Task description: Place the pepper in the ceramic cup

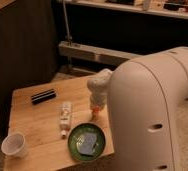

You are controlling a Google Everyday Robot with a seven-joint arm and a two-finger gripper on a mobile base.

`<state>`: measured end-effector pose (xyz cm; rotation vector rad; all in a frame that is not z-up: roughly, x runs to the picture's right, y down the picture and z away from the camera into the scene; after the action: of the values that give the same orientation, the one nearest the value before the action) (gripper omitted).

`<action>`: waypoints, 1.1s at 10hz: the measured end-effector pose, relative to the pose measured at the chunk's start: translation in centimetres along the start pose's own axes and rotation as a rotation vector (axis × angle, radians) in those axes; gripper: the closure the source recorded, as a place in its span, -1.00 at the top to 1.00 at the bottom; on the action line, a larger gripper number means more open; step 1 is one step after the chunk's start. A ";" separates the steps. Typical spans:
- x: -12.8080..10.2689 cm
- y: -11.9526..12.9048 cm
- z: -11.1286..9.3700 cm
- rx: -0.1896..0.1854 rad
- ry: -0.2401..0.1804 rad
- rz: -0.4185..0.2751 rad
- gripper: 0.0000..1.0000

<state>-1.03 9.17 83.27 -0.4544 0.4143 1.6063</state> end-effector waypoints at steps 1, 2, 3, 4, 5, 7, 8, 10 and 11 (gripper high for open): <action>0.0 2.7 -1.2 -0.011 -0.020 -0.079 -0.87; 0.0 5.0 -2.2 -0.022 -0.037 -0.145 -0.87; 0.3 7.4 -3.3 -0.040 -0.053 -0.213 -0.87; 0.6 9.8 -4.4 -0.062 -0.066 -0.281 -0.87; 1.1 12.9 -5.8 -0.097 -0.084 -0.375 -0.87; 3.2 18.9 -8.7 -0.212 -0.095 -0.567 -0.87; 4.1 20.9 -9.9 -0.256 -0.102 -0.640 -0.87; 5.4 23.5 -11.6 -0.313 -0.113 -0.731 -0.87; 5.6 23.9 -11.9 -0.322 -0.116 -0.747 -0.87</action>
<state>-24.66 5.79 70.17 -0.6611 -0.1121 0.9574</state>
